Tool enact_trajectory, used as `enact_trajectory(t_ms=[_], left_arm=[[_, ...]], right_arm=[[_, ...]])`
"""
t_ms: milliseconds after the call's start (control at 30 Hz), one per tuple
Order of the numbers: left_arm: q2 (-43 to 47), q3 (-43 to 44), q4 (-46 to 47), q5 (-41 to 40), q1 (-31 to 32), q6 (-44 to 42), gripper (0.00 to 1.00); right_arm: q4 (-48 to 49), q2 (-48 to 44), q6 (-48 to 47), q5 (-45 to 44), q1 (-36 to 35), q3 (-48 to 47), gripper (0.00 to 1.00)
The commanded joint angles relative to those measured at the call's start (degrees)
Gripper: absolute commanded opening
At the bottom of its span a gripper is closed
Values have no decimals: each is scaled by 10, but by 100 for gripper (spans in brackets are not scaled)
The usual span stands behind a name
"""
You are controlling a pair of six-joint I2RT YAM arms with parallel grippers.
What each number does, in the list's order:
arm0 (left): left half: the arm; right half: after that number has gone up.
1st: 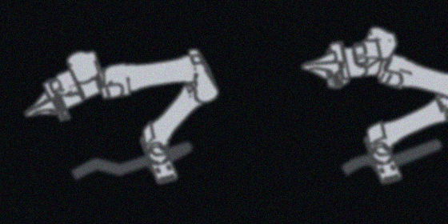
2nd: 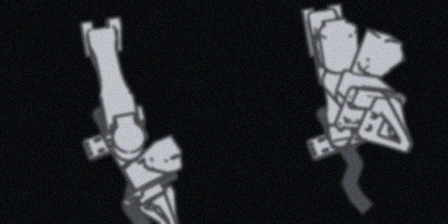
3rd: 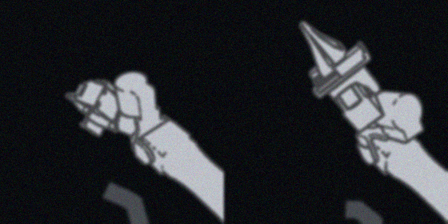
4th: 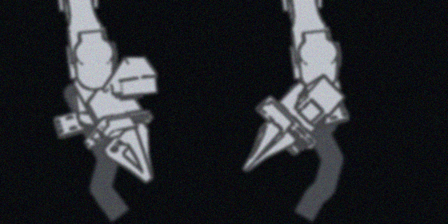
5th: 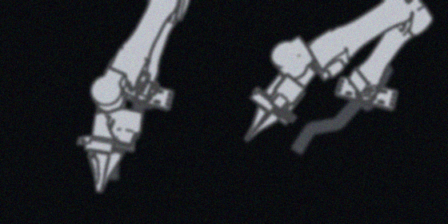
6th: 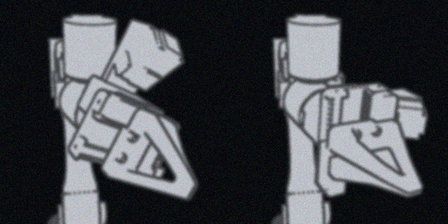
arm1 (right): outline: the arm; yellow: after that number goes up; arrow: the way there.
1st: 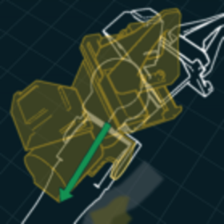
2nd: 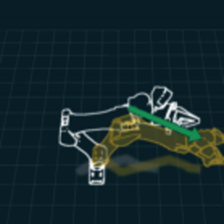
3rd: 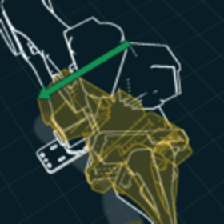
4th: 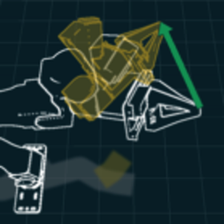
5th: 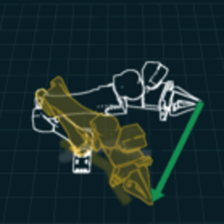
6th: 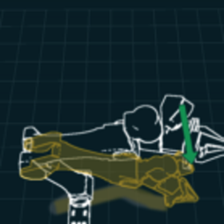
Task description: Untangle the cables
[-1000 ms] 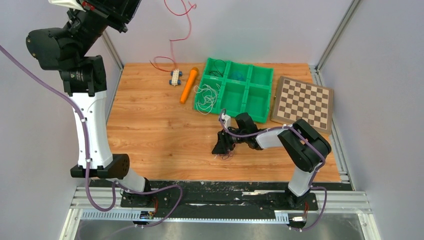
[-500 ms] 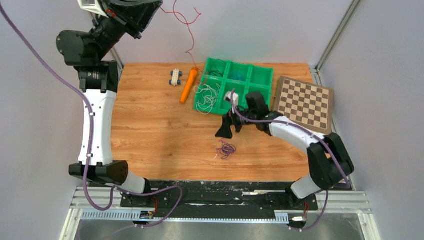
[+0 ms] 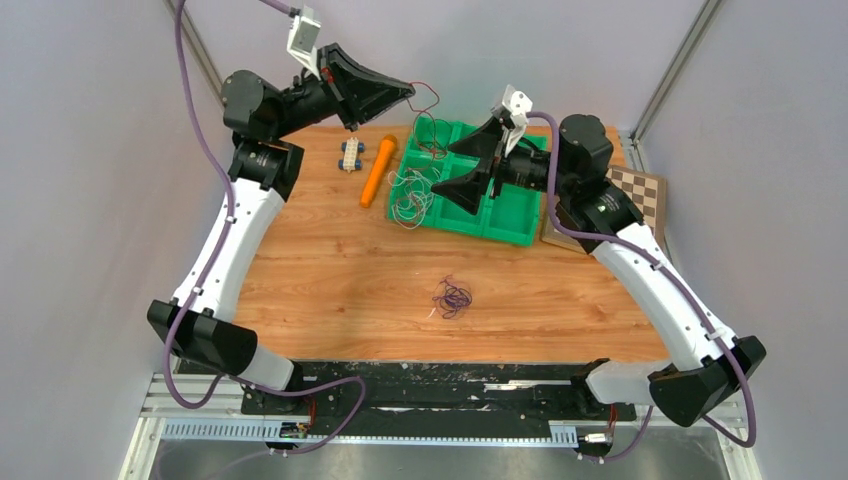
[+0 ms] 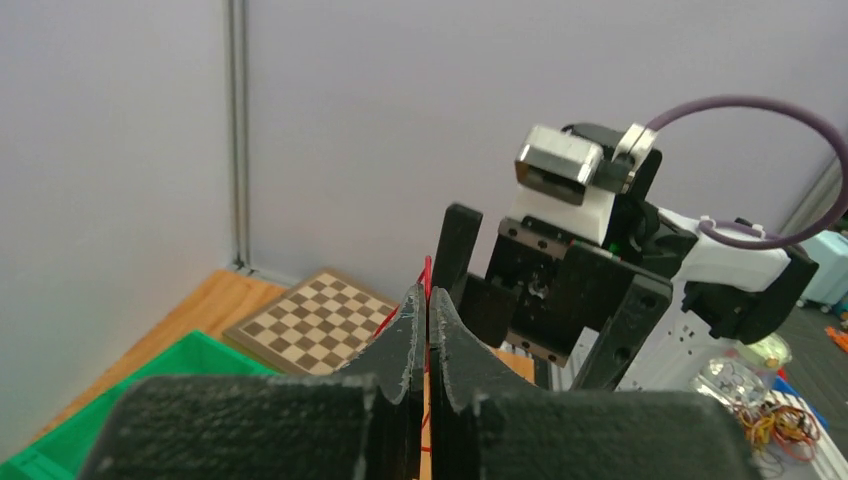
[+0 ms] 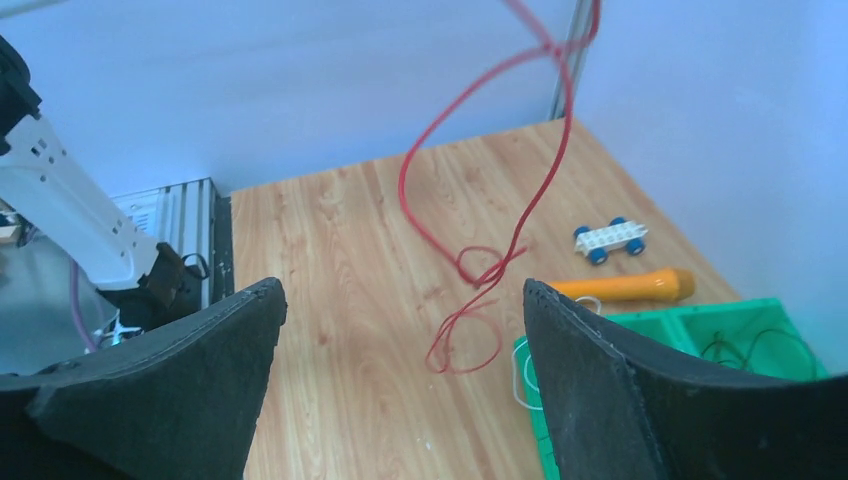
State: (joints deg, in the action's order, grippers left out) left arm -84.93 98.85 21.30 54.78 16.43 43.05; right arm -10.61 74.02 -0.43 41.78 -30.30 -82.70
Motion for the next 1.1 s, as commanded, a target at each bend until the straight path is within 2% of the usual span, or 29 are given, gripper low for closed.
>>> enact_trajectory(t_ms=[0,233,300,400,500,567,600,633,667,700,733,767,800,833,900,1067], left_arm=[[30,-11,-1,23,23,-18,0],[37,-42,-37,39,61,-40,0],[36,-45,-48,40,70,-49,0],[34,-47,-52,42,82,-52,0],[32,-46,-55,46,88,-51,0],[31,-44,-64,43,90,-54,0],[31,-40,-78,40,89,-62,0],[32,-37,-85,32,89,-68,3],[32,-34,-97,26,89,-74,7],[34,-34,-99,14,84,-74,23],[35,-34,-94,9,81,-63,34],[34,-34,-88,1,71,-53,58],[33,-35,-74,-1,63,-29,68],[30,-35,-67,-4,48,-18,90],[29,-39,-51,-8,22,10,99],[35,-61,-73,-27,-37,10,100]], right_arm=[[-21,-10,-35,-43,2,-41,90],[-21,25,-48,-60,1,-97,91],[-15,32,-44,-51,1,-107,87],[-10,39,-44,-47,1,-112,71],[-10,37,-60,-45,1,-104,38],[-11,31,-73,-47,1,-97,9],[-10,29,-77,-51,2,-94,1],[-11,26,-80,-56,3,-93,0],[-10,24,-82,-58,6,-92,0],[-10,24,-82,-61,13,-93,0],[-10,28,-77,-65,25,-95,0],[-10,32,-70,-68,46,-101,0],[-10,40,-59,-66,63,-109,0],[-10,49,-49,-64,82,-117,0],[-7,71,-33,-60,113,-134,0],[26,135,-3,-59,179,-179,0]])
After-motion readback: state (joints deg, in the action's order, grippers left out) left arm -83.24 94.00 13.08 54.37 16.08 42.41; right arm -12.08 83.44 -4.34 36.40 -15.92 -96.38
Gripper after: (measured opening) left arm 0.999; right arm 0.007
